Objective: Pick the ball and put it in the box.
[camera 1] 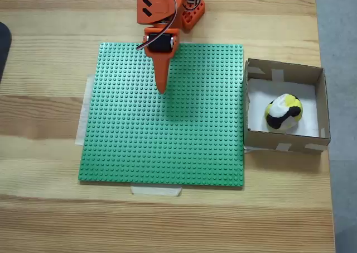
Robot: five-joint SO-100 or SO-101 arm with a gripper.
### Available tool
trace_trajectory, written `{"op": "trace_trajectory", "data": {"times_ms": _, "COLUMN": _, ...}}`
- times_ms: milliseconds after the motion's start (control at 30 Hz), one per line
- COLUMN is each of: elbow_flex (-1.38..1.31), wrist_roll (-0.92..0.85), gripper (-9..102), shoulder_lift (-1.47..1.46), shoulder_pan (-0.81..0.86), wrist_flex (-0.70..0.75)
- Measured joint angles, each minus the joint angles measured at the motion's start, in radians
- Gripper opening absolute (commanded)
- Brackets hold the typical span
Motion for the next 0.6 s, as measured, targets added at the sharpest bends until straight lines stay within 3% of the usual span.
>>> {"op": "trace_trajectory", "data": {"times_ms": 600, "elbow_flex": 0.006, "wrist_roll": -0.002, "gripper": -1, "shoulder_lift": 0.0, "shoulder_pan": 0.011, "wrist_flex": 0.0}}
